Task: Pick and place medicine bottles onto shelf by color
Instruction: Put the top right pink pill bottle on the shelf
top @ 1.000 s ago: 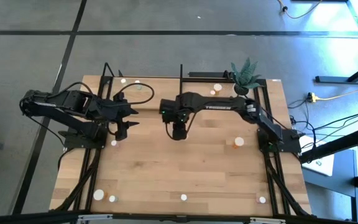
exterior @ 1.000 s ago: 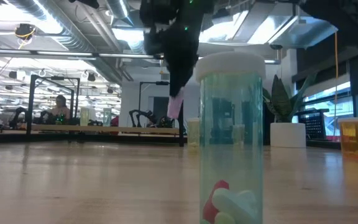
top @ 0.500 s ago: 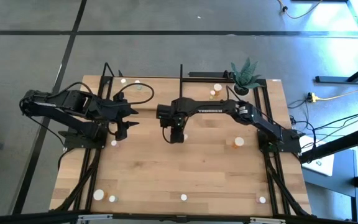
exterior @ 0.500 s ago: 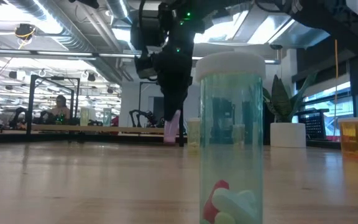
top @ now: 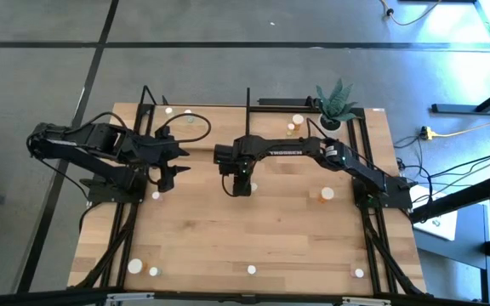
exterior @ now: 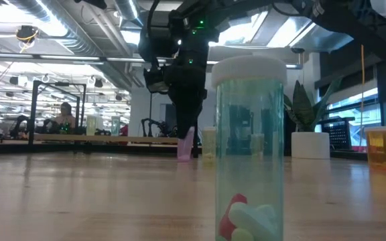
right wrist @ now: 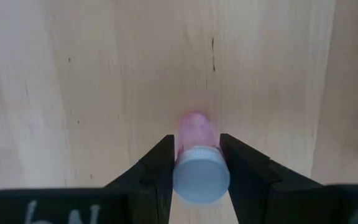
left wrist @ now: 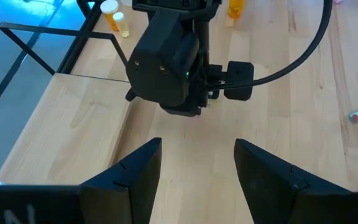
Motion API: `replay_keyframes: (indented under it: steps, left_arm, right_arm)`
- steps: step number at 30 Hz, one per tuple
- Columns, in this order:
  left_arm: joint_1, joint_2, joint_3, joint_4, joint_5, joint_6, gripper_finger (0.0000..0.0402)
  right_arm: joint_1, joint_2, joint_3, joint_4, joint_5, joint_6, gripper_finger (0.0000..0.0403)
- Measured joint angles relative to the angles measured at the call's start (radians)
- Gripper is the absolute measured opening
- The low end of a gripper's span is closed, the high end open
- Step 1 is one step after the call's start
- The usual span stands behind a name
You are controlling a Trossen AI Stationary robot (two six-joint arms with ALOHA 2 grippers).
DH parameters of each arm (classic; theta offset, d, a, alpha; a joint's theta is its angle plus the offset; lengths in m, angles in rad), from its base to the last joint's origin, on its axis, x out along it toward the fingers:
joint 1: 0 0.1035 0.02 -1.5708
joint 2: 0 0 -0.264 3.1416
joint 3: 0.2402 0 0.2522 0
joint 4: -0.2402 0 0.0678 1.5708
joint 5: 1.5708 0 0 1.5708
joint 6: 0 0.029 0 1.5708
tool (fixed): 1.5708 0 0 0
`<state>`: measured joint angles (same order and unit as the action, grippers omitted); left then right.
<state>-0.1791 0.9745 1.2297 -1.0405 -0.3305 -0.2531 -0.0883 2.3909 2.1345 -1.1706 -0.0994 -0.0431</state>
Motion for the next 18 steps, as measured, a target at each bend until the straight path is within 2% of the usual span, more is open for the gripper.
replay_keyframes:
  steps: [6, 18]
  left_arm:
    - [0.0, 0.0, 0.0, 0.0, 0.0, 0.0, 0.0195]
    - [0.0, 0.0, 0.0, -0.005, 0.0, 0.001, 0.0195]
  right_arm:
    - [0.0, 0.0, 0.0, 0.005, 0.0, 0.012, 0.0133]
    - [0.0, 0.0, 0.0, 0.011, 0.0, 0.011, 0.0188]
